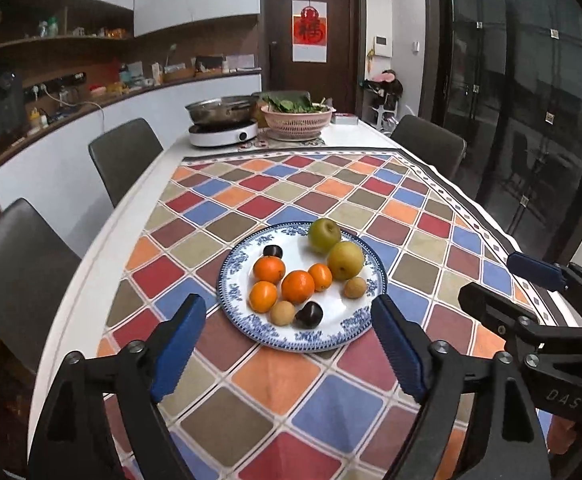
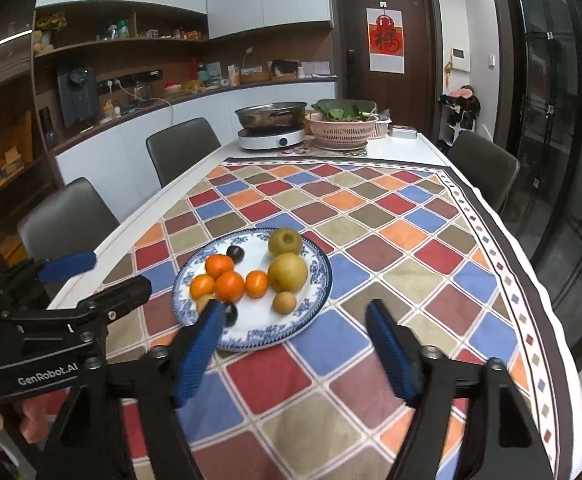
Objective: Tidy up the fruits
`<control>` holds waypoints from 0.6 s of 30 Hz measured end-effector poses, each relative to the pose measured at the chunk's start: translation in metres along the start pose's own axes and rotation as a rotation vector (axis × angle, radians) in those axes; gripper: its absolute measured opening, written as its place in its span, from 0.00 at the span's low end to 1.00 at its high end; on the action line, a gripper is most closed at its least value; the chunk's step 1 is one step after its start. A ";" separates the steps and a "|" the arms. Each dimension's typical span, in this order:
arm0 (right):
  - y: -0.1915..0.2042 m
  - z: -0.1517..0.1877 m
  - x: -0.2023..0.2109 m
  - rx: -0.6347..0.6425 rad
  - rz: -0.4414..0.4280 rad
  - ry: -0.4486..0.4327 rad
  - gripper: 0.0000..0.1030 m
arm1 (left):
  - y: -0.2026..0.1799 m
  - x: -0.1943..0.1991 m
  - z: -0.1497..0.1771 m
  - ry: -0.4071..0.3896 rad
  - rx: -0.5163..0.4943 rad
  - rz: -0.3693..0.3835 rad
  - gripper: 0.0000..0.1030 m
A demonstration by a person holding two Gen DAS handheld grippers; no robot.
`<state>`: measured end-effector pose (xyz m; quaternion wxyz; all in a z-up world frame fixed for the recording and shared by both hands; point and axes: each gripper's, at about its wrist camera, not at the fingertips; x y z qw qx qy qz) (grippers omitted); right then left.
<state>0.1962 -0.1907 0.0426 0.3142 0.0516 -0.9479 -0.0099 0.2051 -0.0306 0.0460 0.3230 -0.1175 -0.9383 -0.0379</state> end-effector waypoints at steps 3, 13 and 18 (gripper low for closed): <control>0.004 0.008 0.017 0.013 0.008 -0.015 0.75 | -0.003 0.018 0.009 -0.014 -0.003 -0.008 0.90; 0.006 0.034 0.058 -0.004 0.010 -0.021 0.80 | -0.009 0.067 0.035 -0.048 0.014 -0.044 0.99; 0.009 0.044 0.074 -0.001 0.009 -0.030 0.80 | -0.012 0.083 0.043 -0.059 0.000 -0.061 1.00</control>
Point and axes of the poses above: each gripper's, at about its wrist camera, not at the fingertips, and x roughly against the way its jaws point, y to its left, z to its underside, and after that the axes turned 1 degree about z, right-handed
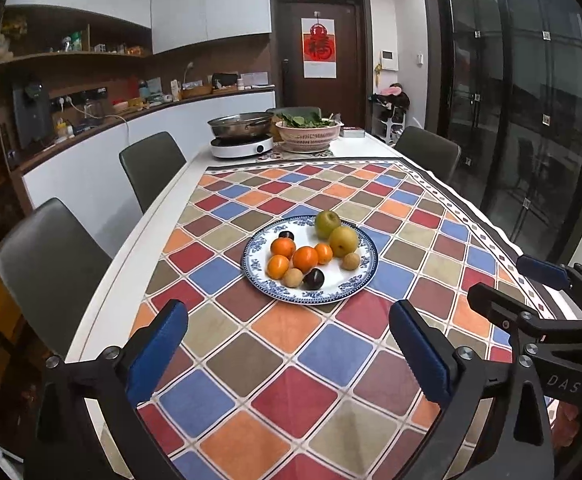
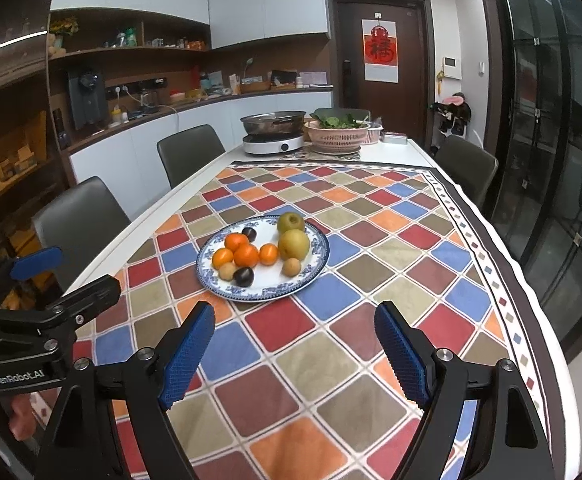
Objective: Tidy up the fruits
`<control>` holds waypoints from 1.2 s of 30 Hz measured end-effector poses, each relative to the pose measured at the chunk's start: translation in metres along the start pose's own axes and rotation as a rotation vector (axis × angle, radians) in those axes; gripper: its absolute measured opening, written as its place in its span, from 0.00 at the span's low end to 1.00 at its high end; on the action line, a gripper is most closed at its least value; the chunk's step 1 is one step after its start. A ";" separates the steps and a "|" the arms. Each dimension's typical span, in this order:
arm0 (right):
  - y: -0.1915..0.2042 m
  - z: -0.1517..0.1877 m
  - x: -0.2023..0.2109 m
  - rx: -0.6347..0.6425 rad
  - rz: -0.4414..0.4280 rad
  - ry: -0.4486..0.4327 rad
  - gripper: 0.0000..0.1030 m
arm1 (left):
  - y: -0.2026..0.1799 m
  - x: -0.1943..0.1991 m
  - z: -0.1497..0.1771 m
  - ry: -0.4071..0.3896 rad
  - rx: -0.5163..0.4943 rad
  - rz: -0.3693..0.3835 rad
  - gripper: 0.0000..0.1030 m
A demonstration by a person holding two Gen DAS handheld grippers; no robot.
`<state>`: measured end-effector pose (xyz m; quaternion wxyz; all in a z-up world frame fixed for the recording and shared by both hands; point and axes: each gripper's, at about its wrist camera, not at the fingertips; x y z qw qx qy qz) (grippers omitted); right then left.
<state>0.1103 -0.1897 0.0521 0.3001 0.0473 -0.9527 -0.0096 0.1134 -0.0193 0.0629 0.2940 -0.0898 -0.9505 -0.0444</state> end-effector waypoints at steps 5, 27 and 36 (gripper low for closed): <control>0.004 0.005 0.008 0.011 -0.008 -0.003 0.80 | -0.001 0.011 0.004 -0.011 0.004 -0.009 1.00; 0.006 0.008 0.023 0.026 -0.003 -0.018 0.80 | 0.004 0.028 0.009 -0.035 0.015 -0.045 1.00; 0.007 0.008 0.024 0.026 -0.003 -0.019 0.80 | 0.004 0.030 0.011 -0.049 0.020 -0.042 1.00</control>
Point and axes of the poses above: each gripper's, at about its wrist camera, not at the fingertips, and x roughly against the way its jaws point, y to its left, z to its underside, and after that the axes turned 1 degree about z, right-handed
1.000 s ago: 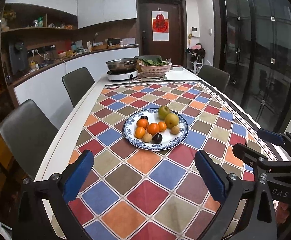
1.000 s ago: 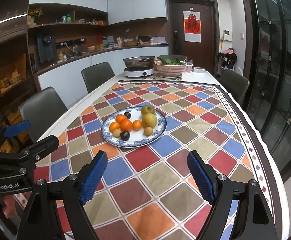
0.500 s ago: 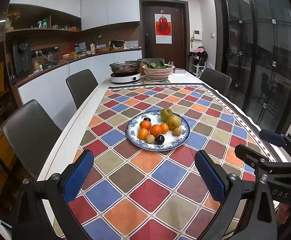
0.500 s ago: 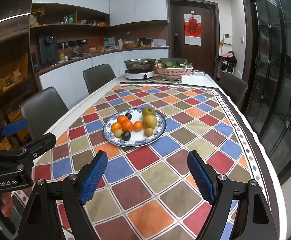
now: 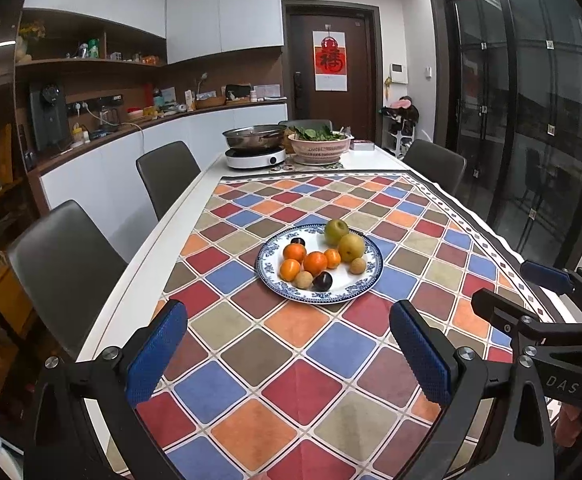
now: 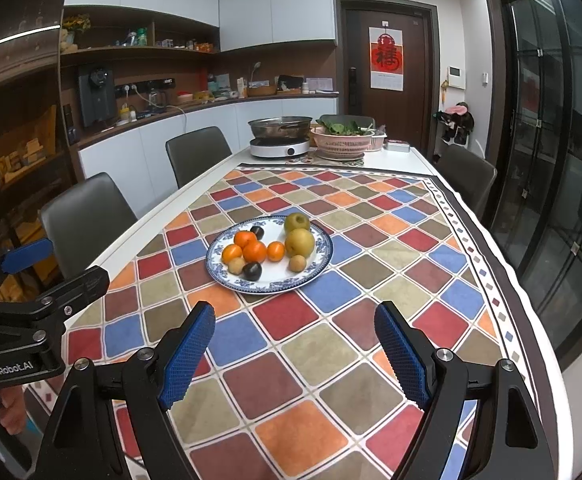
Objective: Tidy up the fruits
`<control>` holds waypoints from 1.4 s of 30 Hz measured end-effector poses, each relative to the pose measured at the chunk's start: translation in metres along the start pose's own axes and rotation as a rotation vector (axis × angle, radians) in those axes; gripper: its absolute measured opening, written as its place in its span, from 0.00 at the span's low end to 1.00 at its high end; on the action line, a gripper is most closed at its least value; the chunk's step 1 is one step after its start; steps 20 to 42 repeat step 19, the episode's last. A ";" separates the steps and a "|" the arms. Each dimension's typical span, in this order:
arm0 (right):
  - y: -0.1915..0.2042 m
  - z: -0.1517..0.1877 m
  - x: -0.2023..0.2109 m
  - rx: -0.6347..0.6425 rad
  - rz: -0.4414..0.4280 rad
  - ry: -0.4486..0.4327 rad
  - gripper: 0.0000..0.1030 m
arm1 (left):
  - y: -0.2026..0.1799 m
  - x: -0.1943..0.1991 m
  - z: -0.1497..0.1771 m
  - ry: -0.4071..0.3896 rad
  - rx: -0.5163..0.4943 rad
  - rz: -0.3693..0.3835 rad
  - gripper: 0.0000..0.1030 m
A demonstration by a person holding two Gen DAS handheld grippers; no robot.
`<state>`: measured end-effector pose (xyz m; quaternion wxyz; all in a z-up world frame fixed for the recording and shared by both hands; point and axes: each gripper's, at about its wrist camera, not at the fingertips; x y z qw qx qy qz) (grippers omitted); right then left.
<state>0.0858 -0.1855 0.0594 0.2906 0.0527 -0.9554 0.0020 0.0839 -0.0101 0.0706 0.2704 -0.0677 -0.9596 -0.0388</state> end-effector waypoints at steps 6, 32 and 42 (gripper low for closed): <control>0.000 0.000 0.000 0.002 0.000 0.002 0.80 | 0.001 0.000 0.001 0.002 0.005 0.003 1.00; -0.002 0.001 -0.003 0.001 0.002 0.009 0.80 | 0.000 -0.003 0.003 0.010 0.014 -0.004 1.00; -0.002 0.001 -0.003 0.001 0.002 0.009 0.80 | 0.000 -0.003 0.003 0.010 0.014 -0.004 1.00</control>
Point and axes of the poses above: each gripper's, at about its wrist camera, not at the fingertips, and x roughly against the way its jaws point, y to its left, z to its underside, and after that the axes turned 1 degree about z, right-handed
